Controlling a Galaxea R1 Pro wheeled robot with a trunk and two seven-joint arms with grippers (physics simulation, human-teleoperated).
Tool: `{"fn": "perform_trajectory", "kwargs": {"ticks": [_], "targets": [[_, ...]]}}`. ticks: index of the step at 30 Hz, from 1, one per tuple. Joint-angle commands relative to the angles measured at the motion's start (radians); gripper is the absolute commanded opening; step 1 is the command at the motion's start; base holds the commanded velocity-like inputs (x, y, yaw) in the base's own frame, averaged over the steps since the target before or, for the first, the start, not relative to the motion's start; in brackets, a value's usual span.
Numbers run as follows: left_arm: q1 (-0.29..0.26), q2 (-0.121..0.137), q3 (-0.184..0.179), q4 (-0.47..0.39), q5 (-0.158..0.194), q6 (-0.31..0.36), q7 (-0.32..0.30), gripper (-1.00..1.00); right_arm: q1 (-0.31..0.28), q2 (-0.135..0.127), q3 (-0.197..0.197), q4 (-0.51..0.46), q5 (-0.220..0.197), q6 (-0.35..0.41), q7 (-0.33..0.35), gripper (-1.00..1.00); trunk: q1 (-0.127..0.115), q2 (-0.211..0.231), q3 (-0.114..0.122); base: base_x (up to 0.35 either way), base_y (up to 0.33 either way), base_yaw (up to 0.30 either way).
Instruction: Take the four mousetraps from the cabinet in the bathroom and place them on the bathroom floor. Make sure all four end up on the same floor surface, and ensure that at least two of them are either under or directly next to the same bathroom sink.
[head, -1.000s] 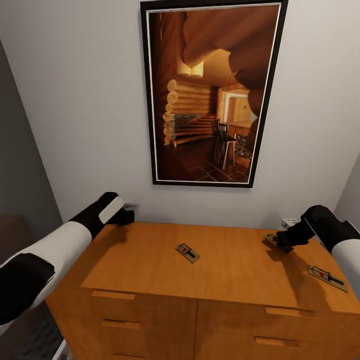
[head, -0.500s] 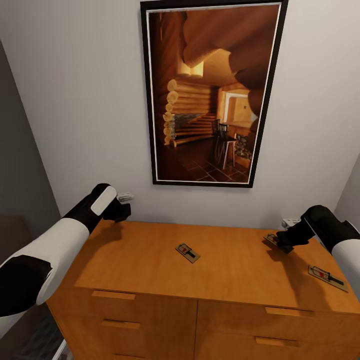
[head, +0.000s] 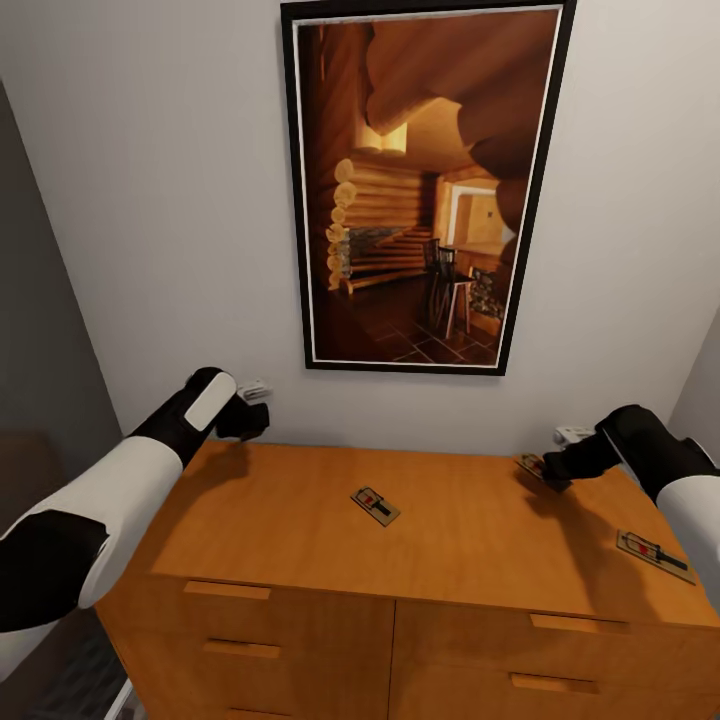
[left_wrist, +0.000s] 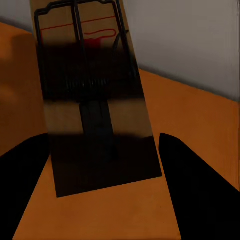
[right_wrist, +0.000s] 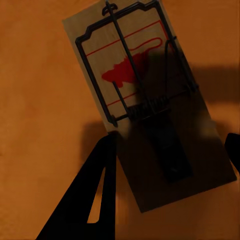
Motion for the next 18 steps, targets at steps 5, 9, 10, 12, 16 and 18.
{"fn": "perform_trajectory", "kwargs": {"ticks": [5, 9, 10, 12, 16, 18], "targets": [[-0.001, 0.0, -0.015, -0.008, 0.008, 0.004, -0.02, -1.0, -0.001, -0.009, 0.001, -0.03, 0.015, -0.029, 0.038, -1.0, 0.0, -0.001, -0.001, 0.0, 0.0, 0.0], [-0.001, -0.001, -0.025, -0.01, 0.008, 0.005, -0.043, -1.0, -0.001, -0.011, 0.001, -0.052, 0.017, -0.051, 0.06, -1.0, 0.0, -0.001, -0.001, 0.0, 0.0, 0.0], [-0.001, -0.001, -0.031, -0.011, 0.008, 0.005, -0.048, -1.0, -0.001, -0.009, 0.001, -0.058, 0.018, -0.057, 0.065, -1.0, 0.0, -0.001, -0.001, 0.0, 0.0, 0.0], [-0.001, -0.002, -0.042, -0.012, 0.008, 0.005, -0.06, -1.0, 0.0, -0.004, 0.004, -0.069, 0.02, -0.068, 0.077, -1.0, 0.0, -0.001, -0.001, 0.0, 0.0, 0.0], [-0.001, -0.003, -0.064, -0.013, 0.008, 0.007, -0.082, -1.0, 0.0, 0.001, 0.009, -0.092, 0.021, -0.056, 0.099, -1.0, 0.0, -0.001, -0.001, 0.0, 0.0, 0.0], [-0.001, -0.004, -0.075, -0.013, 0.008, 0.007, -0.093, -1.0, -0.001, 0.002, 0.011, -0.103, 0.021, -0.045, 0.11, -1.0, 0.0, -0.001, -0.001, 0.0, 0.0, 0.0]]}}
